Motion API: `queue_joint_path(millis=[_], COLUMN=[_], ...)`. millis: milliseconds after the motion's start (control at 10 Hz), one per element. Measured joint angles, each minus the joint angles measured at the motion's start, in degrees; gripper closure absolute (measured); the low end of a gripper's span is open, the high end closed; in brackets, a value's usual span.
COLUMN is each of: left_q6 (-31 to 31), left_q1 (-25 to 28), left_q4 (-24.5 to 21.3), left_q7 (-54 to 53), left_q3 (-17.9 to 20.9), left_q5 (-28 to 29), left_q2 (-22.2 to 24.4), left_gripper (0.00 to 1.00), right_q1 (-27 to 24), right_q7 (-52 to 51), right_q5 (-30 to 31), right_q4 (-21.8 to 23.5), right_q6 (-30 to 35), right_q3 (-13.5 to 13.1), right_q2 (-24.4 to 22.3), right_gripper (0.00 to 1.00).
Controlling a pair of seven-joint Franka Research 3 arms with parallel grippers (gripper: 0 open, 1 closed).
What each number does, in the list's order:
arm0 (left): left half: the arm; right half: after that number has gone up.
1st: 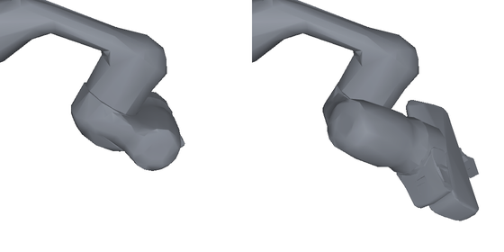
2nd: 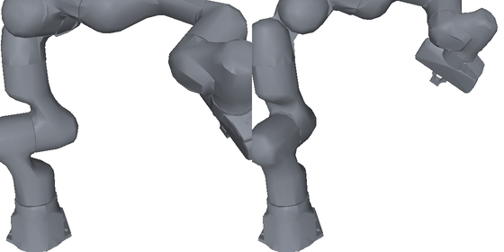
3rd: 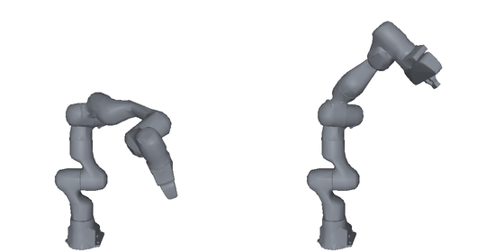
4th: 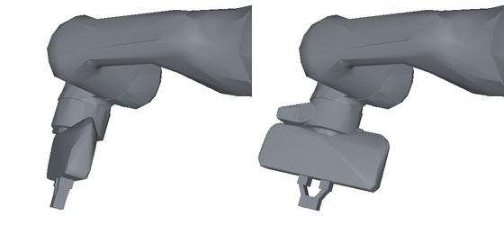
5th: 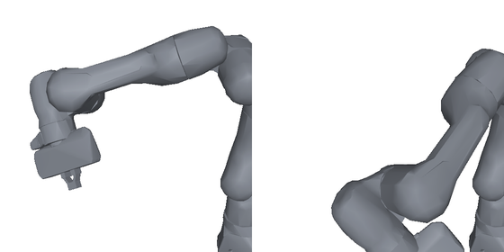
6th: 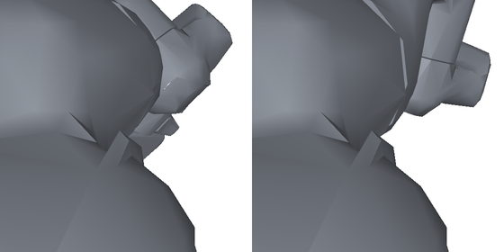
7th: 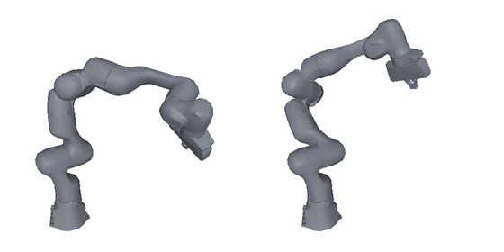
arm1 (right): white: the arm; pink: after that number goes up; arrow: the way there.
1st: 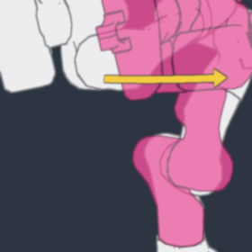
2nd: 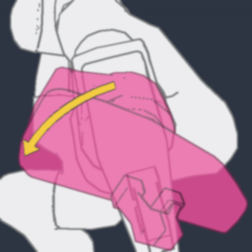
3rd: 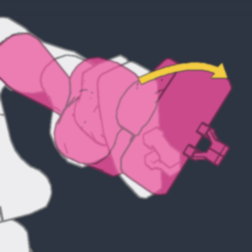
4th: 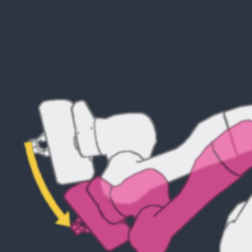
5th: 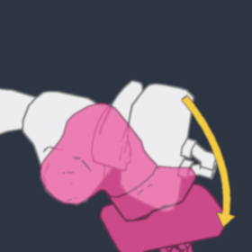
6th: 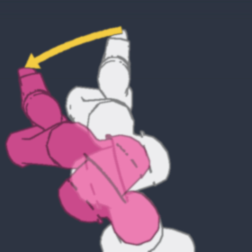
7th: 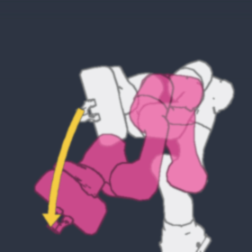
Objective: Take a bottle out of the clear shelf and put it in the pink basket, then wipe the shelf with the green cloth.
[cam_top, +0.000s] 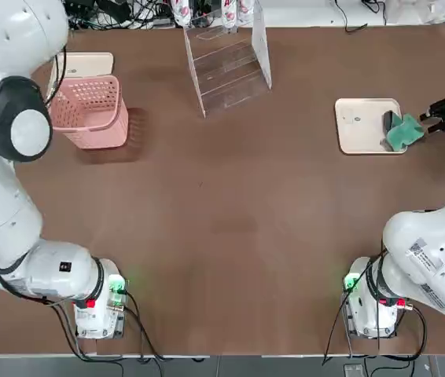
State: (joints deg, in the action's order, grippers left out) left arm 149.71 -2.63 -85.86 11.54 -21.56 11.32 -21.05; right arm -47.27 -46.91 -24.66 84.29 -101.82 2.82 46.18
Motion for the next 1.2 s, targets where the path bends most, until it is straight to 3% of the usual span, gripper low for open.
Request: queue_joint_path(millis=[800,1200], left_q6=[-25.2,-37.6], left_q1=[11.1,21.1], left_q4=[-4.4,-4.6], left_q7=[-7.6,-24.7], left_q3=[-0.1,-0.1], left_q5=[0.2,-7.1], left_q2=[10.2,13.3], left_gripper=[0.56,0.56], right_q1=[-1.0,-1.0], right_q7=[-0.5,-0.1], right_q5=[0.1,0.1], right_q4=[0.0,0.0], right_q6=[2.8,3.0], right_q3=[1.8,2.3], right_q2=[1.3,1.9], right_gripper=[0.0,0.0])
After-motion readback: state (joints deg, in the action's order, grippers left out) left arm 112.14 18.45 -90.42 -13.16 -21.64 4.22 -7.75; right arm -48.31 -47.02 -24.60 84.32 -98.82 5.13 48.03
